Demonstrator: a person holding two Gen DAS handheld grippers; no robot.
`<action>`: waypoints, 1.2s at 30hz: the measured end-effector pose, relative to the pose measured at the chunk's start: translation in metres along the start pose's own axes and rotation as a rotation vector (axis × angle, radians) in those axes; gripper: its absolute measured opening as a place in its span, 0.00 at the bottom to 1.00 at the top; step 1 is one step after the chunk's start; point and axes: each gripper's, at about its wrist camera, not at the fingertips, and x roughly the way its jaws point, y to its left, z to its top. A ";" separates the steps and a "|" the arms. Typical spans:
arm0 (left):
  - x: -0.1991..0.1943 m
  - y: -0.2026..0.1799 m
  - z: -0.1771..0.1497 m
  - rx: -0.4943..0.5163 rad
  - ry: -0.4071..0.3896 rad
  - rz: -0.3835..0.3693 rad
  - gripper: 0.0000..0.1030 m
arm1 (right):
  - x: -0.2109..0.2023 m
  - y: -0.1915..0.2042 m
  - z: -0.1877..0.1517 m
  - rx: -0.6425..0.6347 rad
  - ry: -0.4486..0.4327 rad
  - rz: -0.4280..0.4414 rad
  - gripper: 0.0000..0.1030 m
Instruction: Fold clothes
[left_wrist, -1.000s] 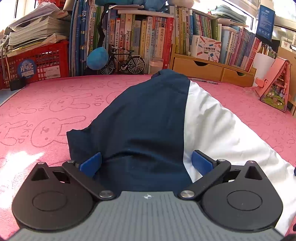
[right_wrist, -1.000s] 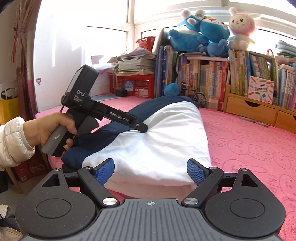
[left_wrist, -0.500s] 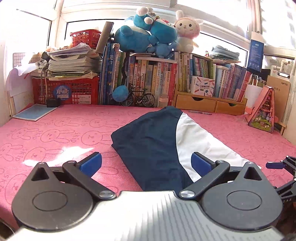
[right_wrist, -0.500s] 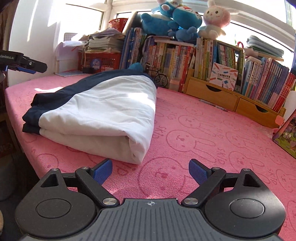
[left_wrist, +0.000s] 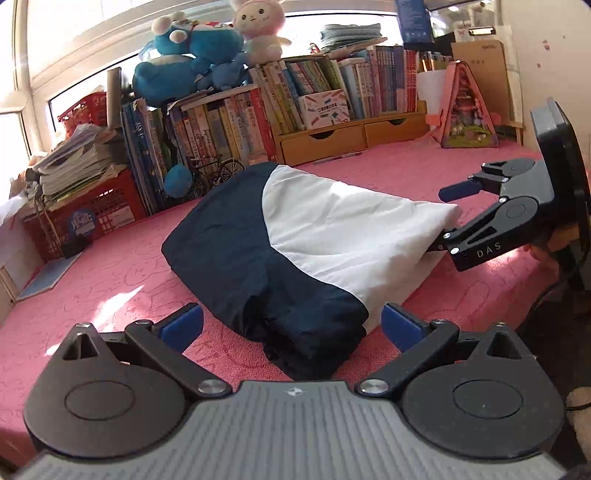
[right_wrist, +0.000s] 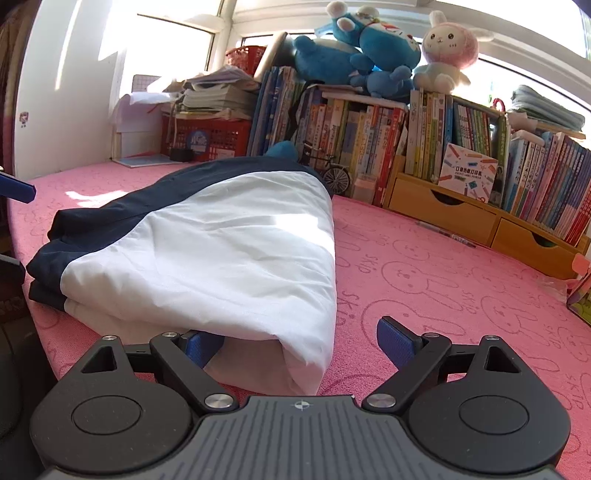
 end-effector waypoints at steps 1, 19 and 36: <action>0.001 -0.007 -0.001 0.049 -0.007 0.007 1.00 | 0.002 0.000 0.000 0.003 0.002 0.001 0.88; 0.033 -0.058 -0.007 0.537 -0.107 0.161 0.74 | 0.003 0.001 0.010 0.101 -0.022 0.045 0.43; 0.077 -0.067 -0.002 0.642 0.061 0.033 0.15 | -0.005 -0.032 -0.006 0.203 -0.026 -0.016 0.32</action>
